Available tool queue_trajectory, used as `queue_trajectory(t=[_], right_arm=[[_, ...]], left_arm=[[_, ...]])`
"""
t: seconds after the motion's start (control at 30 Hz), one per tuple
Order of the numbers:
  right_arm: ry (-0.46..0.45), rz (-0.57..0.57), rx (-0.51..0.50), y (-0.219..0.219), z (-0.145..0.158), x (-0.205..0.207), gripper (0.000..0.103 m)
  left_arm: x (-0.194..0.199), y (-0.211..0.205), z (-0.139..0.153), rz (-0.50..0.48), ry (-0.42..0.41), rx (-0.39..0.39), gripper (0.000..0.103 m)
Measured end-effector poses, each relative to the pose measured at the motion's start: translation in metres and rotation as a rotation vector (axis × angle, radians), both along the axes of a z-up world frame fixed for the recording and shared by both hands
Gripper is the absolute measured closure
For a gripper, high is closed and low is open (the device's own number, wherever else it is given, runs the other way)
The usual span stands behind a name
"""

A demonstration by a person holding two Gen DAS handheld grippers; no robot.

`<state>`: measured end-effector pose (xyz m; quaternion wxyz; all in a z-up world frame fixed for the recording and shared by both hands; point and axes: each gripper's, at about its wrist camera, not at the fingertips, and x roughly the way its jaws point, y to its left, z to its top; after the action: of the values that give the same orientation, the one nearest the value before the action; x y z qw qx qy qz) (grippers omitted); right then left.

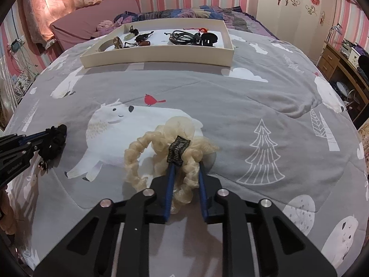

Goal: Organize jewelry
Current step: 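Close the left tool on the black scrunchie while the right tool grasps the blonde hair band, then carry the scrunchie and hair band into the tray and open both tools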

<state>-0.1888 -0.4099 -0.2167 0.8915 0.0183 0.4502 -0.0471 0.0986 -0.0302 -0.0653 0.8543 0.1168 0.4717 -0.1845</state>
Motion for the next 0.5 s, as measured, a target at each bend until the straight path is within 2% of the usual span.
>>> queue_trajectory(t=[0.5], right_arm=[[-0.016,0.023,-0.019,0.002,0.013,0.018,0.091]], left_arm=[[0.024,-0.008,0.01,0.016,0.016,-0.018,0.095]])
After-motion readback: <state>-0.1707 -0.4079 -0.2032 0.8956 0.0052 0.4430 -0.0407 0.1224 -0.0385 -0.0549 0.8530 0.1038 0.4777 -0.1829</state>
